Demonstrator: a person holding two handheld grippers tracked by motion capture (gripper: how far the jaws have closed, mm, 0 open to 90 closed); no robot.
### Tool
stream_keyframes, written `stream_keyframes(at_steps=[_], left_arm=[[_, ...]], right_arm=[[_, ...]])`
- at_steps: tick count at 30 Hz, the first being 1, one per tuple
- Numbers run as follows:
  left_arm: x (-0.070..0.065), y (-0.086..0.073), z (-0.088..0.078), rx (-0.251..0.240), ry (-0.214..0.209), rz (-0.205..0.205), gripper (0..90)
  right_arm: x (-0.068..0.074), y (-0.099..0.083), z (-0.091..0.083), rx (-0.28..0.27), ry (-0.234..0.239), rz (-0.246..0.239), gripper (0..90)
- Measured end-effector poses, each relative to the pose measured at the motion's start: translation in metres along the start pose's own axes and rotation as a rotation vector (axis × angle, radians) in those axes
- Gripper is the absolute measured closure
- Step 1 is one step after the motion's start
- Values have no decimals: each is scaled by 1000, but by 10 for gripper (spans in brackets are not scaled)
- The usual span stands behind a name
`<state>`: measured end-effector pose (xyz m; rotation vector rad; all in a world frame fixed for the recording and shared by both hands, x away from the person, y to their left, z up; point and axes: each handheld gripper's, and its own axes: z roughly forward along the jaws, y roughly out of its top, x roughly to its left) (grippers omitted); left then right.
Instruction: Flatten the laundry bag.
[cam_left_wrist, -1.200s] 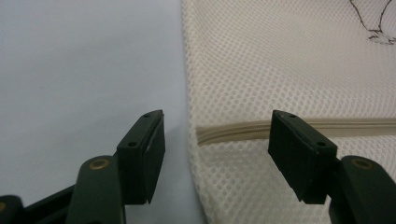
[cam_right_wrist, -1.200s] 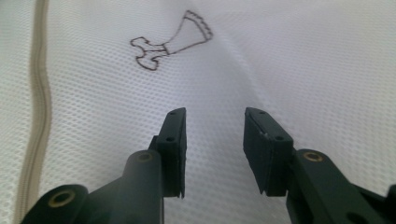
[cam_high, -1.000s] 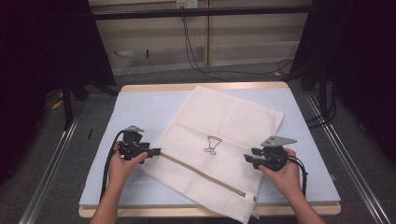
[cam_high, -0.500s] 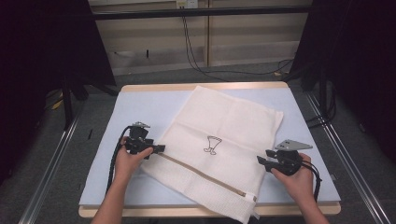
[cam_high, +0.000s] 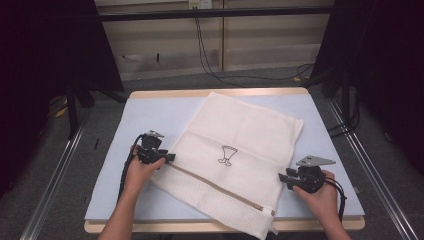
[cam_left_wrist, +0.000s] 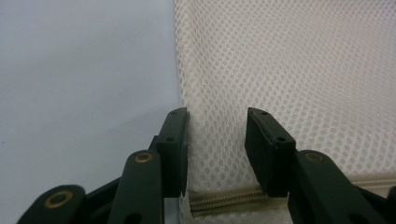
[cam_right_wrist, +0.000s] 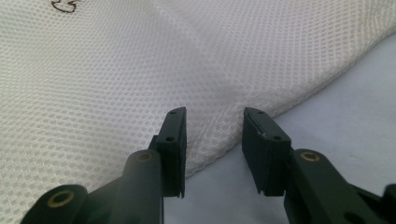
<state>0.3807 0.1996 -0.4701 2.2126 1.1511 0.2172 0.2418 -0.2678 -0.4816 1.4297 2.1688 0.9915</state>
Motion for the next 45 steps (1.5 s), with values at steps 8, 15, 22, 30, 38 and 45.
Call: stream_keyframes(at_steps=[8, 15, 22, 30, 38, 45], left_arm=[[-6, 0, 1, 0, 47, 28, 591], [-13, 6, 1, 45, 38, 56, 724], [-19, 8, 1, 61, 50, 22, 855], [-17, 5, -6, 56, 3, -25, 867], [-16, -4, -16, 40, -25, -56, 866], [-15, -13, -23, 29, -33, -86, 865]], right_arm=[[0, 1, 2, 0, -12, 18, 645], [-1, 1, 4, -8, -11, 47, 705], [-4, 3, 6, -14, 9, 78, 855], [-6, 10, 10, -12, -3, 70, 887], [-11, 16, 15, -9, 2, 44, 887], [-13, 27, 25, -2, -1, 22, 888]])
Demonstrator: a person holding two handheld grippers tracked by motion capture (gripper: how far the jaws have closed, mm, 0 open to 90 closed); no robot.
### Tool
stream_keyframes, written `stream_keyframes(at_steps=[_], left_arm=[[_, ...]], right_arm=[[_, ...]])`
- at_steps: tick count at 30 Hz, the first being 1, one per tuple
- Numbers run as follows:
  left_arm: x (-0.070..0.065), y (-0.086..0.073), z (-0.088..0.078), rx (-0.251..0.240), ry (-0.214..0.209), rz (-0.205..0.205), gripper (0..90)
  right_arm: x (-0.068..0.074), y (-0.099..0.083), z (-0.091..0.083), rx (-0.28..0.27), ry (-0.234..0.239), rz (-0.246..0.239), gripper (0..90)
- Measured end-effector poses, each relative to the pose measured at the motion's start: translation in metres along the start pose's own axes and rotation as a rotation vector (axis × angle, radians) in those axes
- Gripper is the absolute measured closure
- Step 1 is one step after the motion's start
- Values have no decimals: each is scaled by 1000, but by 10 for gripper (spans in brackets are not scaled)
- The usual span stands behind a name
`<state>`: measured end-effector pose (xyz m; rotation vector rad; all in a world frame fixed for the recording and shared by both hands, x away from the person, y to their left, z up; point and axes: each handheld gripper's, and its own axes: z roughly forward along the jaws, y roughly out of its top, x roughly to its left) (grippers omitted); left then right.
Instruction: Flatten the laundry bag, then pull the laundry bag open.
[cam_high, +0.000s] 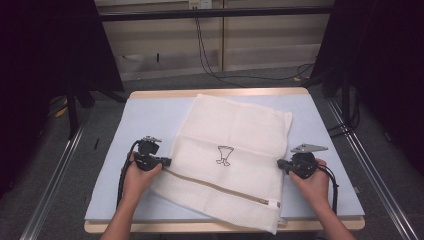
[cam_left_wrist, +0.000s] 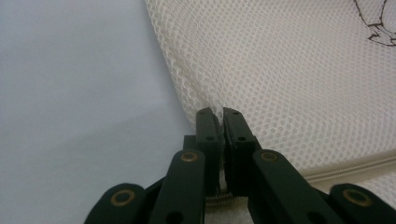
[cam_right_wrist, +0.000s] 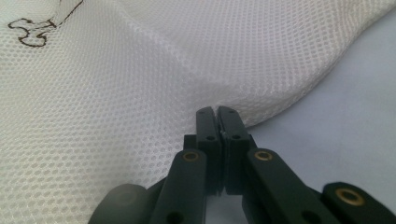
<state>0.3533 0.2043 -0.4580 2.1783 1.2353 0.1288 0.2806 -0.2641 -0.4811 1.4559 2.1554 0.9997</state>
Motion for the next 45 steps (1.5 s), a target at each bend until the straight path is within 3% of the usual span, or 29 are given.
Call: stream_keyframes(at_steps=[7, 14, 15, 17, 24, 30, 35, 40, 41, 43, 45], left_arm=[[2, -10, -6, -13, 2, -29, 863], [2, -18, -12, 2, -11, -32, 860], [1, -20, -12, -6, -20, -48, 860], [1, -22, -13, -2, -18, -46, 859], [-1, -30, -16, -9, -26, -61, 857], [-6, -33, -18, 15, -34, -52, 857], [-6, -36, -20, 12, -46, -60, 846], [-2, -36, -24, 5, -53, -86, 784], [0, -36, -24, -14, -53, -102, 762], [5, -34, -27, -51, -29, -90, 688], [9, -31, -31, -80, -32, -126, 658]], right_arm=[[2, 11, 11, 3, -9, -34, 888], [0, 21, 20, -3, -13, -47, 888], [1, 22, 20, 3, -18, -29, 888], [1, 26, 24, -1, -26, -54, 888], [0, 38, 31, -1, -34, -70, 889], [2, 46, 41, 26, -60, -103, 890], [2, 48, 45, 12, -70, -124, 888], [2, 49, 43, 10, -81, -100, 859], [3, 49, 42, 9, -81, -87, 841], [2, 48, 40, 3, -84, -62, 818], [0, 45, 35, -6, -70, -45, 785]])
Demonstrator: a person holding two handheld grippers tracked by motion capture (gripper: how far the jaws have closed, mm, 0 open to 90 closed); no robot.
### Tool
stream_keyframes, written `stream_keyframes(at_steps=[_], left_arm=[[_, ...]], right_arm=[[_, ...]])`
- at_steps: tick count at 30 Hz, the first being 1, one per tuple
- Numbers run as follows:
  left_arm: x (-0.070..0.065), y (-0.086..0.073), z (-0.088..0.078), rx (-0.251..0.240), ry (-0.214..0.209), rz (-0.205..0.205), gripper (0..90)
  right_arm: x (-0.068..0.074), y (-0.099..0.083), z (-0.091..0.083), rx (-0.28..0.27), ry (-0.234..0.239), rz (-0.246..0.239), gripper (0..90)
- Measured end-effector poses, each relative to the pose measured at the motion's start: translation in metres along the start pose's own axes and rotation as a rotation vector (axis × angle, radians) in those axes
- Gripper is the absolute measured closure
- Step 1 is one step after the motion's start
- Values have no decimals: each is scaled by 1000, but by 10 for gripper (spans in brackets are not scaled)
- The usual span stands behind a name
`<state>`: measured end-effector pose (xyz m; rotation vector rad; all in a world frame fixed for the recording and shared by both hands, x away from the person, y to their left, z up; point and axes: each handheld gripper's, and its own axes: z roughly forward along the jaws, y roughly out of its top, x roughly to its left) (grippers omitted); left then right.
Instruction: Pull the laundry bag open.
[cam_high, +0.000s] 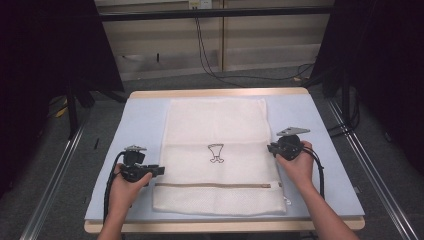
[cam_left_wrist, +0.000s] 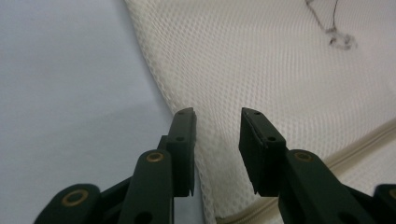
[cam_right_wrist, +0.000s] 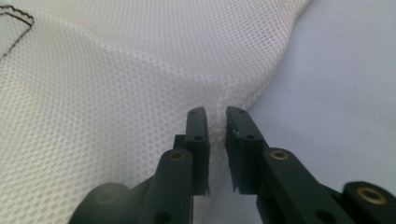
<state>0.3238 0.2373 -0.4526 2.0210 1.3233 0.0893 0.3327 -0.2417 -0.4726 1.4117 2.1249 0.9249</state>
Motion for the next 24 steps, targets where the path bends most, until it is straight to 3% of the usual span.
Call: stream_keyframes(at_steps=[4, 5, 13, 14, 15, 19, 21, 24], left_arm=[[4, 5, 2, -21, 9, -30, 633], [5, 6, 3, -15, 15, -14, 623], [12, 16, 14, -21, 57, -18, 596], [12, 17, 17, -23, 48, -33, 600], [14, 18, 18, -9, 53, -21, 598], [13, 19, 26, 21, 34, -46, 652], [12, 19, 31, 46, 35, -37, 702], [10, 18, 30, 51, 46, -41, 827]], right_arm=[[0, -6, -13, -23, 17, 12, 715], [1, -8, -17, -27, 22, 17, 694], [5, -25, -30, -1, 87, 28, 679], [6, -26, -31, 3, 89, 32, 682], [6, -28, -31, 8, 95, 36, 682], [8, -32, -29, 38, 105, 32, 688], [9, -35, -27, 49, 112, 30, 694], [11, -34, -26, 50, 129, 34, 804]])
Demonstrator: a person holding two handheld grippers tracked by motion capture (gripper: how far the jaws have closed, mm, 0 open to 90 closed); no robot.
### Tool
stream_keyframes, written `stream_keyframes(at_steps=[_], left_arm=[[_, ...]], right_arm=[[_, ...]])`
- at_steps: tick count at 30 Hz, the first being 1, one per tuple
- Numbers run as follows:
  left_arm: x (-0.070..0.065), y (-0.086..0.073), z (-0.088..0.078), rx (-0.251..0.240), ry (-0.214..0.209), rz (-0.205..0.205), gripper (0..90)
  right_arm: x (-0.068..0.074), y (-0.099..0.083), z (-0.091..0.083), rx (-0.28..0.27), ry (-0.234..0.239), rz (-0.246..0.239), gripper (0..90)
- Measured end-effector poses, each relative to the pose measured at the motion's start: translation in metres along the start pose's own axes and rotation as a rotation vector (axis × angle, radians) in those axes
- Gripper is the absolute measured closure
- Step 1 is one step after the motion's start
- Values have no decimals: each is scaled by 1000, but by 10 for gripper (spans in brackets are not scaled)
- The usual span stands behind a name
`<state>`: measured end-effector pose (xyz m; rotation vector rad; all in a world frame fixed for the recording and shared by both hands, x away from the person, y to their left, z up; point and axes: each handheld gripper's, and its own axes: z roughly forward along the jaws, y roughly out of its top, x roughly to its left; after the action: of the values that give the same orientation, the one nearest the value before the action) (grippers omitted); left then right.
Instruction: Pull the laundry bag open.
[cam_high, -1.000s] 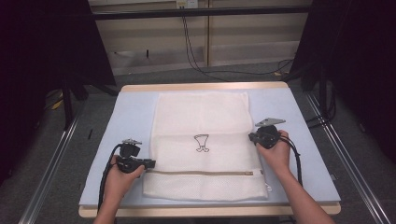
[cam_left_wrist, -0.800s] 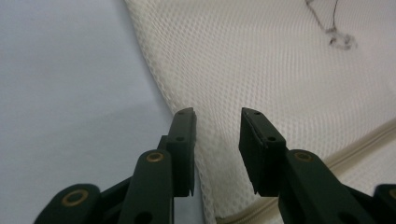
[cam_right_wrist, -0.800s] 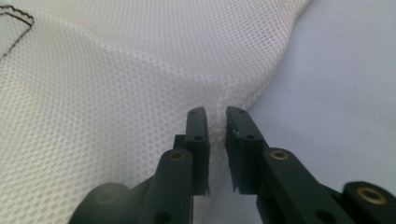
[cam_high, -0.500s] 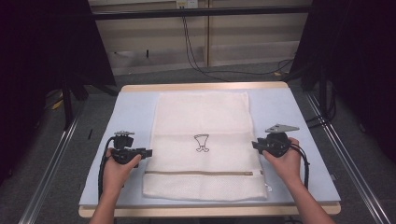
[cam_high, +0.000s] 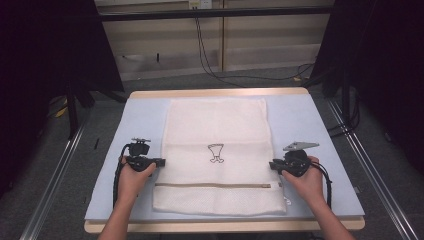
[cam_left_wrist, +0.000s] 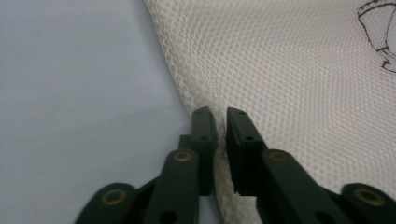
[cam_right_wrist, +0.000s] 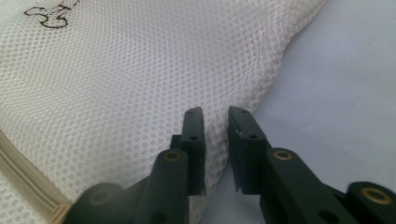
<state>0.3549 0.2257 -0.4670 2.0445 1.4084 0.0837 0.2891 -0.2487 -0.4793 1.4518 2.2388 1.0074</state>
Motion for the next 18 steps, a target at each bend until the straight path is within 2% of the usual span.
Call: stream_keyframes(at_steps=[1, 3, 4, 8, 13, 17, 18], left_arm=[[-1, 0, 0, 6, 7, 10, 859], [-3, -1, -1, 9, 11, 15, 876], [-4, 0, -2, 6, 24, 4, 880], [1, -2, -8, 7, 24, -14, 882], [12, -4, -14, -8, 34, -45, 881], [17, -6, -19, -10, 39, -62, 880], [17, -7, -19, -4, 37, -52, 878]], right_arm=[[0, 0, 0, -4, 4, -5, 848], [-1, 1, 0, -8, 15, -5, 872], [-1, 1, 1, -6, 17, -8, 876], [2, 2, 2, -14, 9, -29, 880], [9, 7, 8, -25, 26, -43, 881], [15, 10, 13, -21, 34, -62, 879], [16, 10, 14, -21, 33, -63, 877]])
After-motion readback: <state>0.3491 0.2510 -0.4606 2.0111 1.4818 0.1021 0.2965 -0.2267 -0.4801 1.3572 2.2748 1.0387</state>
